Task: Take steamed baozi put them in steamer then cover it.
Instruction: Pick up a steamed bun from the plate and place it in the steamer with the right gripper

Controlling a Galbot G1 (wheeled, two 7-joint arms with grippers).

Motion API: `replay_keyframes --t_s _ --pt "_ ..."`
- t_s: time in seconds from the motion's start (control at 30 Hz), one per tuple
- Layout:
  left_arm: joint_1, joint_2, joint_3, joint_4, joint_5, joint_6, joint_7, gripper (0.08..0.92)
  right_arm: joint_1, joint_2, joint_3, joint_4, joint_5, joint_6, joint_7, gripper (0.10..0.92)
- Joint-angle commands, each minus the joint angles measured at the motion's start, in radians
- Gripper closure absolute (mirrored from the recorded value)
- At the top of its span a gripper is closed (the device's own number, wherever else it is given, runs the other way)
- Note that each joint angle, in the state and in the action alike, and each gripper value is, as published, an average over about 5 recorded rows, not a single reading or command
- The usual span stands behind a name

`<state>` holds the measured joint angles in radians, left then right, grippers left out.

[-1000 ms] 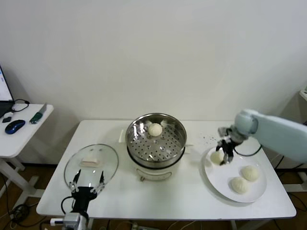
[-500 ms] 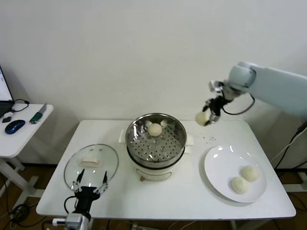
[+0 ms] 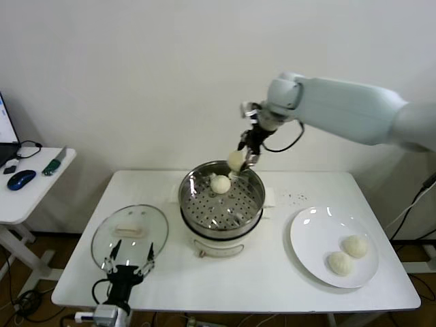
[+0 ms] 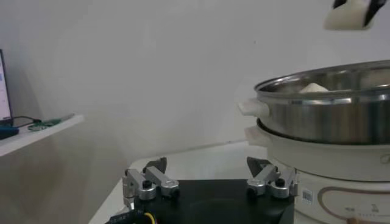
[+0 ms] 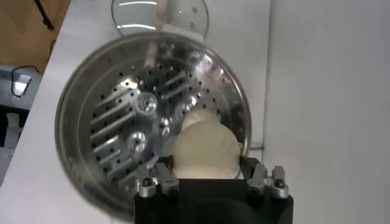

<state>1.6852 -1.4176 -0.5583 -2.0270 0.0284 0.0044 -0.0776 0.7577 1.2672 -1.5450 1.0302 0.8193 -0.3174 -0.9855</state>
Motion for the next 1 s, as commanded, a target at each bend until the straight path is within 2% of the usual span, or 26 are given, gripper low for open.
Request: replay_keyframes --t_s 0.03,0.7,1.0 --pt "0.003 -0.015 0.002 0.006 -0.001 -0.006 0.006 0.177 -0.126 0.176 0.017 -0.075 0.011 -0.015 0.025 0.321" --pt "-0.029 0.01 -0.003 0.032 -0.015 -0.004 0.006 0.177 -0.203 0.204 -0.015 -0.109 -0.036 -0.009 0.015 0.318" --pt "-0.027 0.015 -0.003 0.034 -0.015 -0.003 0.005 0.177 -0.17 0.176 -0.009 -0.088 -0.037 -0.011 0.006 0.207"
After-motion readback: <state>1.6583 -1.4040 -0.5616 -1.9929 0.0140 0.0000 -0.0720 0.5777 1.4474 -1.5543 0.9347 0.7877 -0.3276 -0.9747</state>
